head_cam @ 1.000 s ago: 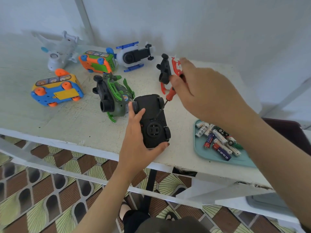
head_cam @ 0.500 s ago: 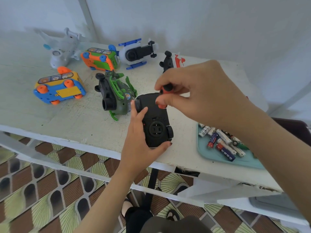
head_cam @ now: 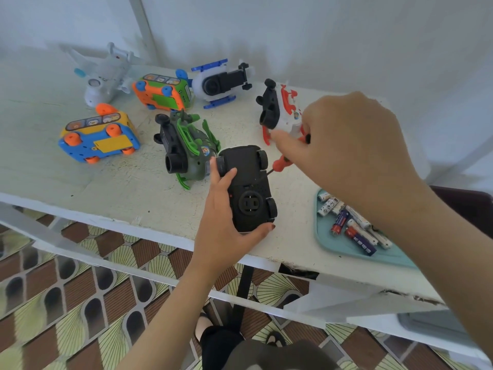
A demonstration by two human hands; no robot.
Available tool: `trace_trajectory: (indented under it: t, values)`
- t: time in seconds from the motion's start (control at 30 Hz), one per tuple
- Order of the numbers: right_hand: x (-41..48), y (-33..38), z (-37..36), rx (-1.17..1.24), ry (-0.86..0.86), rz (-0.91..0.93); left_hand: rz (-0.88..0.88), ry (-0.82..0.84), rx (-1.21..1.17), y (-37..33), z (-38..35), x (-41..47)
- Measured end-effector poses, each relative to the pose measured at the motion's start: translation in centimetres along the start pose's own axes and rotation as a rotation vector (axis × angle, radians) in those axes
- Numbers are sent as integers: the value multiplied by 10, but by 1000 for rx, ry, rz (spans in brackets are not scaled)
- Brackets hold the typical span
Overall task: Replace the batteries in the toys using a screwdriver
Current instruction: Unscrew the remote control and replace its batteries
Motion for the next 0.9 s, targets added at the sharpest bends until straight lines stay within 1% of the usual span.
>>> trace_trajectory:
  t: [0.07, 0.1, 0.2, 0.23, 0.27, 0.3, 0.43, 0.5, 0.6, 0.77, 0.83, 0.9]
  values:
    - [-1, -14, -4, 47, 62, -57, 4, -1, 3, 1, 0, -1]
    - [-2, -22, -8, 66, 135, -79, 6, -1, 7, 1, 0, -1]
    - [-16, -43, -30, 73, 484, -113, 11, 0, 12, 0, 0, -1]
    - [-24, -49, -36, 82, 578, -133, 12, -1, 9, 0, 0, -1]
    - [-30, -55, -40, 101, 634, -158, 13, -2, 6, 0, 0, -1]
    - [-35, -60, -43, 125, 653, -183, 14, -2, 3, -1, 1, -1]
    - [-53, -74, -47, 275, 614, -326, 30, 11, -22, -3, 1, -1]
    - [-64, -72, -55, 355, 654, -386, 44, 23, -27, -3, 1, -2]
    - [-78, -64, -71, 474, 766, -372, 36, 35, -8, -3, 1, -1]
    - [-89, -64, -80, 672, 854, -340, -33, 20, 97, -3, 0, -1]
    - [-91, -66, -81, 718, 840, -339, -44, 18, 99, -2, 0, -2]
    - [-90, -68, -83, 693, 766, -358, -55, 16, 96, -3, 0, -3]
Point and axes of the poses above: each hand's wrist, its own x-axis towards the middle knuckle, its own z-axis out of the back of the hand, y = z × x, the point moved 6 cm from there along x, towards the middle knuckle, and after that the axes turned 12 degrees about -y, right-handed, at the moved point
